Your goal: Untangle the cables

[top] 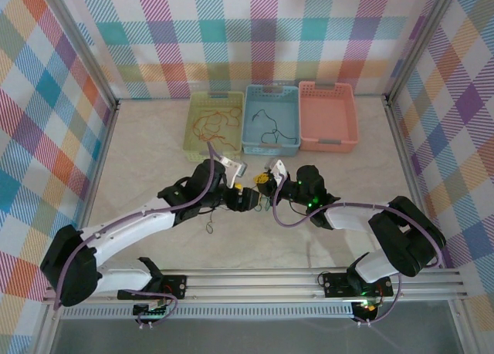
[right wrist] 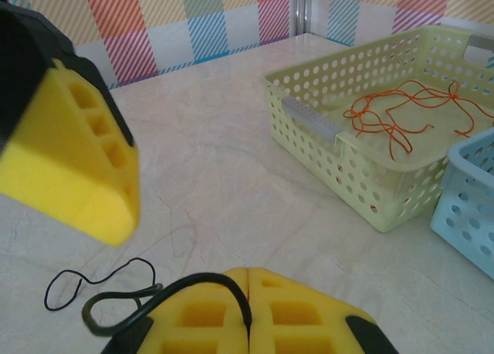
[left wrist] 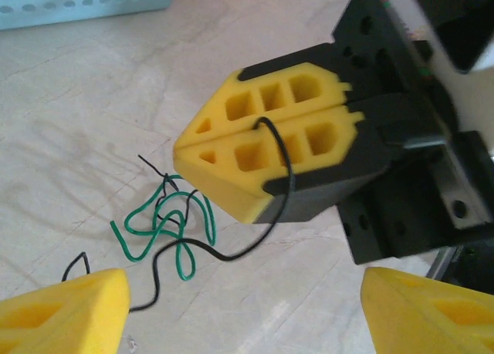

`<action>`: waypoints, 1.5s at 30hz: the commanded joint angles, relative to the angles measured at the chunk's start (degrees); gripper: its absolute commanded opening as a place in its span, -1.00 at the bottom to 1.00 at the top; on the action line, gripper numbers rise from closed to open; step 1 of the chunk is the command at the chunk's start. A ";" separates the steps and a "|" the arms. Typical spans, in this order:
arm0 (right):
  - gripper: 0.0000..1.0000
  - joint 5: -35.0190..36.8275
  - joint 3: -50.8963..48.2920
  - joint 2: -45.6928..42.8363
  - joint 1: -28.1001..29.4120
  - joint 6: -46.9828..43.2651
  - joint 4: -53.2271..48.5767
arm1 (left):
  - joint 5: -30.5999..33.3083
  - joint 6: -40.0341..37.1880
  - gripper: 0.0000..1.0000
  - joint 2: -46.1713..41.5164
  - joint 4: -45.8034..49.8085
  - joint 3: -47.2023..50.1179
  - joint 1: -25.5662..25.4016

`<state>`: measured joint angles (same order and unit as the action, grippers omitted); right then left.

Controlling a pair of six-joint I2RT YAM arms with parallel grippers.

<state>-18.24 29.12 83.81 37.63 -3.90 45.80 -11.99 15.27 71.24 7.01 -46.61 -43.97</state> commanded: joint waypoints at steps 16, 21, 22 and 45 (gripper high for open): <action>-1.00 -1.01 0.32 -0.93 0.25 0.13 1.13 | -6.28 -7.71 0.03 8.15 2.66 -6.43 4.85; -1.00 -1.01 0.28 -0.93 0.25 0.13 1.04 | -8.43 -8.02 -0.22 9.75 3.37 -8.05 5.29; -1.00 -1.01 0.26 -1.01 0.25 0.12 1.04 | -8.78 -8.12 -0.23 9.83 3.37 -8.19 5.29; -1.00 -1.01 0.13 -1.48 0.25 0.28 1.04 | -2.32 -8.99 -0.75 0.97 11.65 -7.97 5.38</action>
<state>-18.22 29.12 83.81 37.54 -3.88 45.78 -16.64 7.31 74.67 15.05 -53.19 -39.18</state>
